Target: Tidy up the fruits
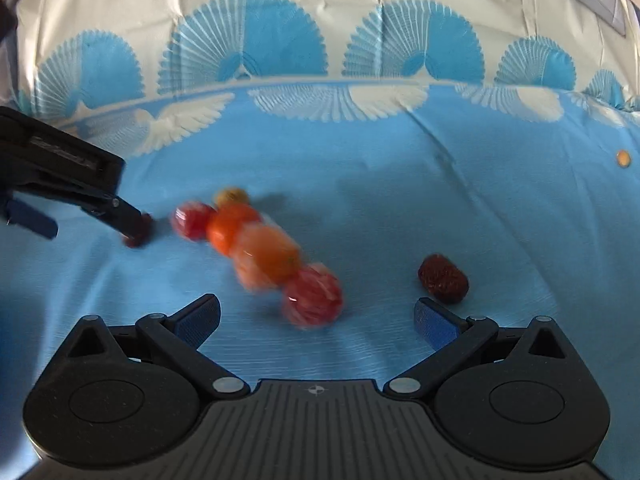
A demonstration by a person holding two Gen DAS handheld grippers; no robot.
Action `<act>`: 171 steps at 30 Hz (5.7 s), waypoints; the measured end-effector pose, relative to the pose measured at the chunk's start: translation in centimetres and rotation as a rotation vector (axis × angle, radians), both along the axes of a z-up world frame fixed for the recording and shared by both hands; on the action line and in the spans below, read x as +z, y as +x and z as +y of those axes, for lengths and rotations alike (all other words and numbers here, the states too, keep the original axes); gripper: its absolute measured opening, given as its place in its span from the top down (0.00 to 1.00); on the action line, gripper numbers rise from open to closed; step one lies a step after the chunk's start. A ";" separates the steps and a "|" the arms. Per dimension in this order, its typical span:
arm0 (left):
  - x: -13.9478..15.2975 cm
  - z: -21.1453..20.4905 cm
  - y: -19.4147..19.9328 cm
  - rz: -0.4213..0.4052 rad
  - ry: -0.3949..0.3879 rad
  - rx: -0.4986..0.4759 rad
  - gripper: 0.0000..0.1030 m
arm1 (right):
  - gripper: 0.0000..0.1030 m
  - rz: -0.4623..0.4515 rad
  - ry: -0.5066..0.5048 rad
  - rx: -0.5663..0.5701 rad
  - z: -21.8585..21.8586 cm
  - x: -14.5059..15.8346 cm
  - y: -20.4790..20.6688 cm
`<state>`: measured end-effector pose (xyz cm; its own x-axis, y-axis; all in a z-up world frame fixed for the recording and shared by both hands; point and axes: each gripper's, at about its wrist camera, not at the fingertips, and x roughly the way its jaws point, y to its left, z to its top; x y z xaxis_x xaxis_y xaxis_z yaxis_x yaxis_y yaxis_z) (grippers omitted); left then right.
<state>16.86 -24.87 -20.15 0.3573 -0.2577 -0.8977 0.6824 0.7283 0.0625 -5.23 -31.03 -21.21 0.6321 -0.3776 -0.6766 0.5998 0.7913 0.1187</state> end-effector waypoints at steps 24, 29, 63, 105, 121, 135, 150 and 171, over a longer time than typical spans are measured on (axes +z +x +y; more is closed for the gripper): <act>6.7 4.8 -5.0 -0.030 -0.146 -0.095 0.79 | 0.70 0.072 -0.050 -0.052 1.5 3.2 -3.3; 12.1 11.7 -9.7 -0.042 -0.140 0.002 0.79 | 0.70 -0.006 0.021 0.023 5.1 8.2 -7.3; 23.7 36.8 -25.7 -0.104 -0.283 0.266 0.79 | 0.69 -0.184 -0.101 0.463 26.9 25.3 -18.9; 20.9 34.5 -17.2 -0.086 -0.273 0.304 0.79 | 0.69 -0.080 -0.060 0.486 25.1 20.9 -10.3; 9.6 29.4 -7.3 0.010 -0.117 0.288 0.79 | 0.69 0.123 0.017 0.540 24.2 11.2 2.4; 12.3 30.7 -7.9 -0.152 -0.081 0.286 0.00 | 0.06 0.086 -0.076 0.540 24.8 13.3 1.7; 17.5 36.6 -19.6 -0.085 -0.074 0.373 0.00 | 0.01 -0.008 -0.074 0.502 28.0 20.7 -11.3; 20.7 35.6 -27.3 -0.210 -0.102 0.293 0.00 | 0.01 -0.110 -0.192 0.432 28.4 23.5 -18.2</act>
<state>-10.41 10.69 0.51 0.6031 -0.2015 -0.7718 0.4239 0.9006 0.0962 -23.45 -2.59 2.27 0.8228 -0.1761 -0.5403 0.2032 0.9791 -0.0096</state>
